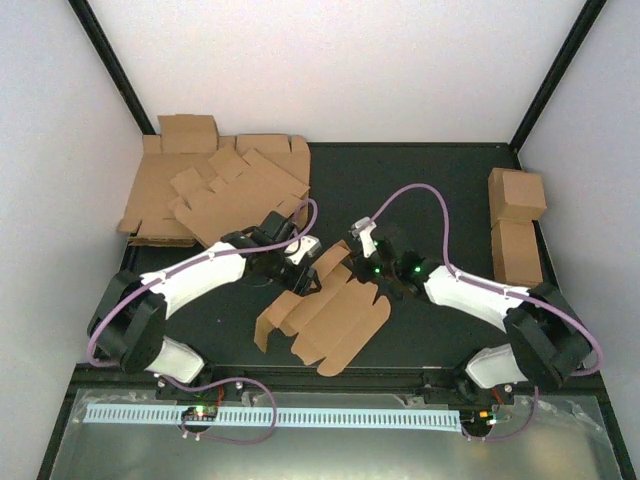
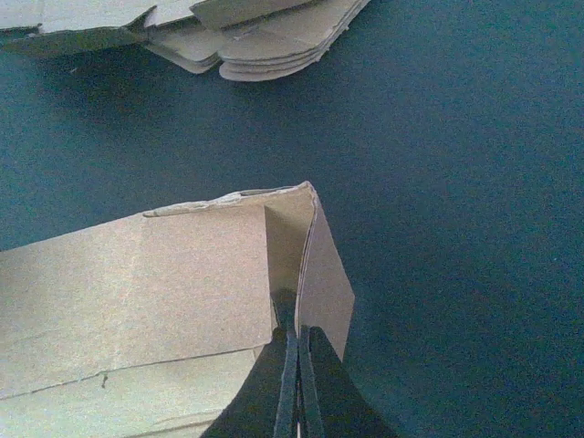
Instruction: Fold the paper box
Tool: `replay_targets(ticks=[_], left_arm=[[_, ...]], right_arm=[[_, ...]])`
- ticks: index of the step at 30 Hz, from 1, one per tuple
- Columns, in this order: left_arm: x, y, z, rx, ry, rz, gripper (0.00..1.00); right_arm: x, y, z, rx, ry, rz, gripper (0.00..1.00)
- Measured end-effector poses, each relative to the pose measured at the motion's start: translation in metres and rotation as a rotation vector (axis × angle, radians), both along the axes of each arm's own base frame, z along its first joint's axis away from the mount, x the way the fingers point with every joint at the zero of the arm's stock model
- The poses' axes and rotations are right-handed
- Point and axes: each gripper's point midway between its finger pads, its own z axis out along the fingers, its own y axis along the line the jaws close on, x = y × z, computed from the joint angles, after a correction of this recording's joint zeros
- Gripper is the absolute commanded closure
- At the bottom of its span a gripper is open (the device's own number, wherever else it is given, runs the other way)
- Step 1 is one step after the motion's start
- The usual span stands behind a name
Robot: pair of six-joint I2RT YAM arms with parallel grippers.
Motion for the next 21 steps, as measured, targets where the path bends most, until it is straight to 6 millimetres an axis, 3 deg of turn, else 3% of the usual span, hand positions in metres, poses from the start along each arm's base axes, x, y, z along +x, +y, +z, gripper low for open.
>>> replay_targets(ticks=[4,8,21], left_arm=[[-0.004,0.0,-0.002,0.025,-0.008,-0.012,0.37],[-0.007,0.001,-0.005,0.044,-0.004,-0.023,0.38],[-0.002,0.003,0.001,0.088,-0.027,-0.049,0.42]], right_arm=[[-0.008,-0.002,-0.002,0.018,0.026,-0.005,0.98],[-0.019,-0.013,-0.019,-0.012,0.053,-0.023,0.98],[-0.018,-0.018,-0.019,-0.03,0.047,-0.053,0.98]])
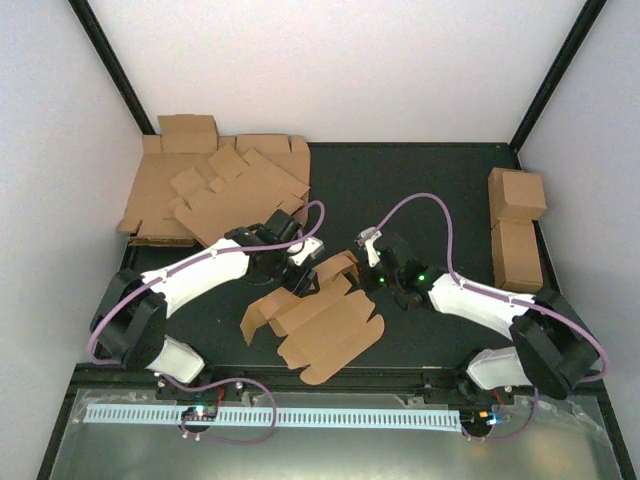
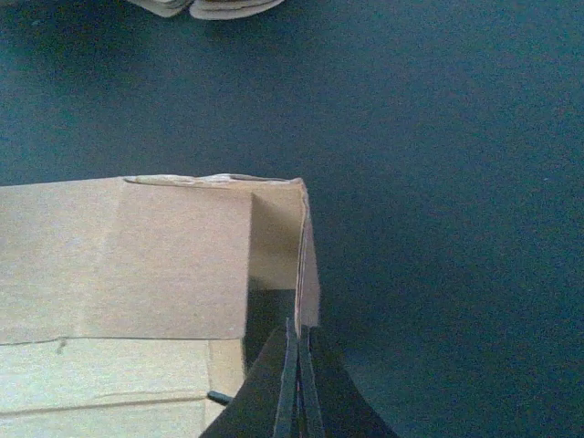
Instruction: Fold the paper box
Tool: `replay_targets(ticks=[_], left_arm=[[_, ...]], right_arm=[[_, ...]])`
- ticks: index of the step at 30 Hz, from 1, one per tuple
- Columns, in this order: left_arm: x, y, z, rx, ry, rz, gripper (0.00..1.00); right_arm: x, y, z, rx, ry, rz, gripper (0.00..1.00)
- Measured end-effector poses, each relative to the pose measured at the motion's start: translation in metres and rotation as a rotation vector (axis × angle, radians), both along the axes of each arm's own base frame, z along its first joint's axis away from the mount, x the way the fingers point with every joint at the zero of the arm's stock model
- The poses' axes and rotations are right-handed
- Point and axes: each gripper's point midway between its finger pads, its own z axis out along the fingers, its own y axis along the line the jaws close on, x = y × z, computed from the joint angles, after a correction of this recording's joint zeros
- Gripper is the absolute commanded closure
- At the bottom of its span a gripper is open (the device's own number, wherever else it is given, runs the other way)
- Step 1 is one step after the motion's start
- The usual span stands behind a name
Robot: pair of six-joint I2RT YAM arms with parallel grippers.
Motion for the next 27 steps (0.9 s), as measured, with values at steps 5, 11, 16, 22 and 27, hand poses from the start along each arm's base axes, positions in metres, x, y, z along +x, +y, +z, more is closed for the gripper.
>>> replay_targets(ticks=[5,11,16,22,27], left_arm=[[-0.003,0.0,0.0,0.012,0.003,-0.009,0.42],[-0.006,0.0,0.0,0.021,-0.011,-0.014,0.42],[-0.016,0.005,-0.001,0.028,-0.02,-0.017,0.42],[-0.022,0.007,0.0,0.026,-0.027,-0.026,0.42],[-0.025,0.007,0.001,0.013,-0.028,-0.02,0.42]], right_arm=[[-0.009,0.003,0.01,0.039,0.055,0.005,0.97],[-0.019,0.006,0.012,0.08,0.113,-0.027,0.97],[-0.033,0.015,0.01,0.089,0.141,-0.022,0.97],[-0.044,0.011,0.015,0.103,0.128,-0.023,0.97],[-0.051,0.009,0.016,0.107,0.114,-0.014,0.92]])
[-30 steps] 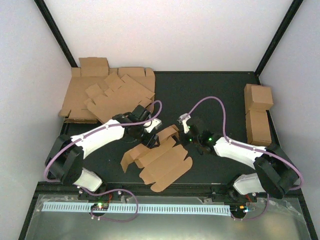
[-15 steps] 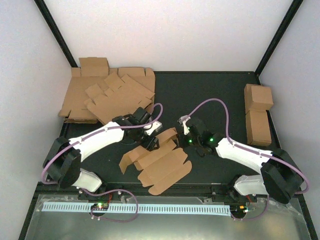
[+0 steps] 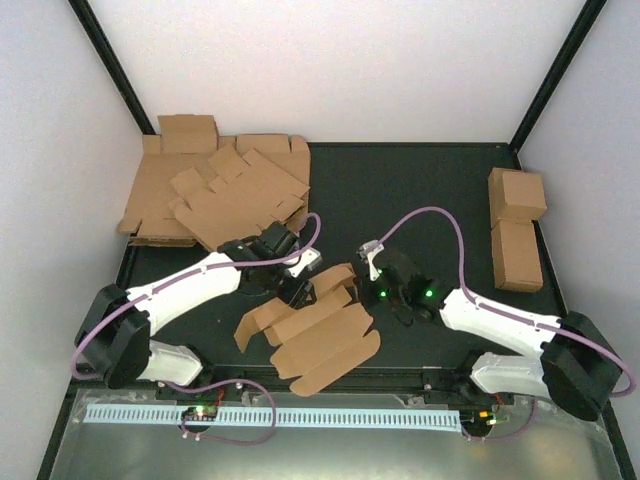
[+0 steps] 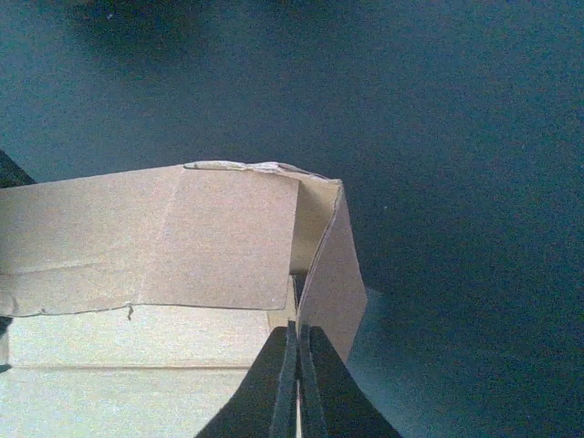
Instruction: Fold the paper box
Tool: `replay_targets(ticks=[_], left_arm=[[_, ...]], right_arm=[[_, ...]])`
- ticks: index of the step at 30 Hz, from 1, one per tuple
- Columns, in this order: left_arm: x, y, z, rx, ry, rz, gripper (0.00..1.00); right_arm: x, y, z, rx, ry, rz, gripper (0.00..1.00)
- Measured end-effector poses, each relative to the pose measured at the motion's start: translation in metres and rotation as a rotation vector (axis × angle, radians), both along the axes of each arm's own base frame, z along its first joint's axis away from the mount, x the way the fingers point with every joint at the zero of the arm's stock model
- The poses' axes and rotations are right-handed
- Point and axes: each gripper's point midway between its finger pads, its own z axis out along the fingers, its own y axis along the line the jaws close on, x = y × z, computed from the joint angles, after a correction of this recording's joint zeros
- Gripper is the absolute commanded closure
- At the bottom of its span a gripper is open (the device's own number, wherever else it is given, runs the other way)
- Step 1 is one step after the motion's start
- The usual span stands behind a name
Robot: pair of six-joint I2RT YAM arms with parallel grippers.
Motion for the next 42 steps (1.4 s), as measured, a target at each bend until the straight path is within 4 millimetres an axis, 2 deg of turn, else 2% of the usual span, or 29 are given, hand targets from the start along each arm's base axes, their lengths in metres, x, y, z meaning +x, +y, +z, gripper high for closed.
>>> replay_targets(ticks=[2,6,9,12,15,19,22,28,29,33,36,39,42], left_arm=[[-0.001,-0.002,0.003,-0.015,0.002,0.004,0.42],[0.012,-0.004,0.009,-0.042,-0.035,0.05,0.42],[0.014,-0.004,0.01,-0.048,-0.04,0.053,0.42],[0.014,-0.005,0.01,-0.048,-0.041,0.053,0.42],[0.014,-0.005,0.011,-0.049,-0.041,0.051,0.41],[0.011,-0.01,0.012,-0.029,-0.06,0.042,0.41],[0.01,-0.014,0.016,0.02,-0.111,0.039,0.41],[0.013,-0.01,0.024,0.135,-0.26,0.07,0.44],[0.014,-0.008,0.027,0.145,-0.281,0.075,0.48],[0.017,-0.004,0.035,0.187,-0.349,0.099,0.74],[0.02,0.0,0.039,0.208,-0.37,0.114,0.8],[0.022,0.001,0.038,0.229,-0.375,0.118,0.91],[0.021,0.0,0.036,0.246,-0.377,0.111,0.98]], right_arm=[[-0.002,-0.001,-0.002,-0.014,-0.001,0.002,0.83],[-0.011,-0.006,-0.015,-0.074,0.031,0.009,0.8],[-0.008,-0.015,-0.016,-0.117,0.019,-0.025,0.77],[-0.004,-0.022,-0.003,-0.117,-0.022,-0.051,0.72],[0.0,-0.019,0.024,-0.069,-0.08,-0.054,0.6],[0.008,-0.008,0.054,-0.014,-0.124,-0.044,0.59],[0.01,-0.002,0.06,0.003,-0.128,-0.033,0.59],[0.012,0.005,0.054,-0.008,-0.106,-0.02,0.58],[0.014,0.007,0.056,-0.006,-0.107,-0.02,0.59],[0.022,0.014,0.068,0.011,-0.122,-0.025,0.6],[0.026,0.015,0.074,0.025,-0.134,-0.033,0.6],[0.027,0.013,0.074,0.025,-0.134,-0.039,0.61],[0.029,0.012,0.074,0.025,-0.132,-0.041,0.61]])
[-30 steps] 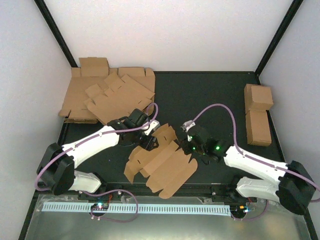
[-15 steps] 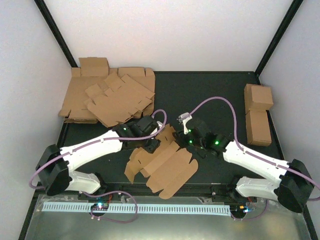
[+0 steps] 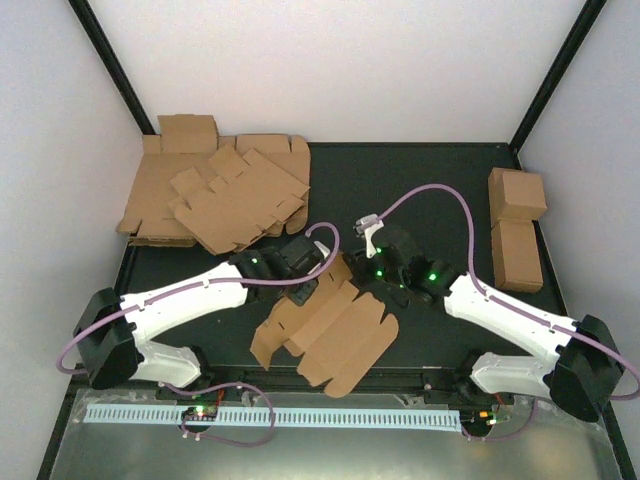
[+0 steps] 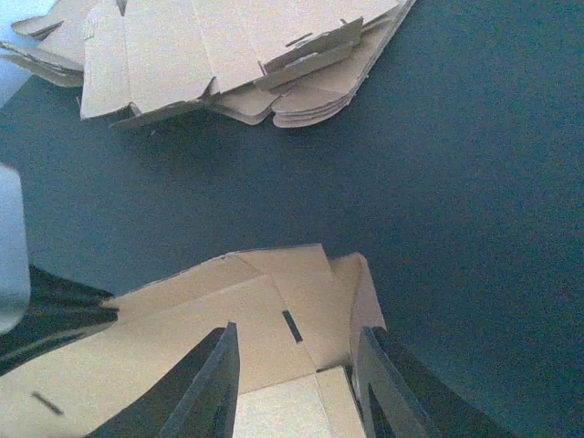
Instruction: Fold the paper box
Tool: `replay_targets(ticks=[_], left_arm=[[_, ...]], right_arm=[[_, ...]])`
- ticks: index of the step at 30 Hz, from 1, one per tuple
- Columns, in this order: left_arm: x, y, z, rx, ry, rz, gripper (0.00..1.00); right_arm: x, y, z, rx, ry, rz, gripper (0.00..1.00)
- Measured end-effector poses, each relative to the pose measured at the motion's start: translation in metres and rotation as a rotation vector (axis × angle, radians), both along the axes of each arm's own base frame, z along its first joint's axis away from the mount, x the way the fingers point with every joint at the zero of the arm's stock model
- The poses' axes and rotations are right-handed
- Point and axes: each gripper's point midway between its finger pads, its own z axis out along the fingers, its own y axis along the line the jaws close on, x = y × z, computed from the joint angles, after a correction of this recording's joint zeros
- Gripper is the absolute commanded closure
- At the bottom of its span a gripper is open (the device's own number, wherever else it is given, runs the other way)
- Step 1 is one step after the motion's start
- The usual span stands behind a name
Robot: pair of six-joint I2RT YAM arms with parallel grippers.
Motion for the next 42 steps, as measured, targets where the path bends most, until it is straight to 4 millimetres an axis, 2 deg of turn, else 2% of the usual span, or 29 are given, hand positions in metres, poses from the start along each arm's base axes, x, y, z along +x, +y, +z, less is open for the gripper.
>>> replay_targets(ticks=[4,8,10,13,14,21,24,28,35,42], left_arm=[[-0.005,0.0,-0.003,0.04,-0.013,-0.014,0.99],[-0.009,-0.004,0.004,0.098,-0.08,-0.035,0.99],[-0.009,-0.008,0.011,0.145,-0.133,-0.047,0.99],[-0.005,-0.015,0.019,0.227,-0.211,-0.051,0.98],[-0.003,-0.016,0.021,0.262,-0.237,-0.049,0.98],[0.013,-0.016,0.014,0.499,-0.372,-0.052,0.98],[0.014,-0.018,0.015,0.514,-0.396,-0.065,0.98],[0.012,-0.015,0.008,0.535,-0.393,-0.079,0.98],[0.008,-0.022,0.003,0.523,-0.393,-0.105,0.98],[0.003,-0.03,-0.012,0.545,-0.385,-0.125,0.99]], right_arm=[[0.005,-0.001,0.003,0.011,0.013,-0.01,0.66],[0.016,0.001,0.013,0.034,0.025,-0.039,0.73],[0.021,0.003,0.02,0.051,0.03,-0.049,0.8],[0.025,0.004,0.025,0.085,0.046,-0.061,0.96],[0.025,0.004,0.025,0.094,0.054,-0.058,0.98],[0.039,0.003,0.021,0.2,0.149,-0.071,0.98],[0.043,0.007,0.013,0.222,0.191,-0.065,0.98],[0.044,0.015,-0.006,0.224,0.26,-0.051,0.98],[0.049,0.022,-0.042,0.189,0.336,-0.061,0.98],[0.044,0.025,-0.055,0.213,0.368,-0.05,0.98]])
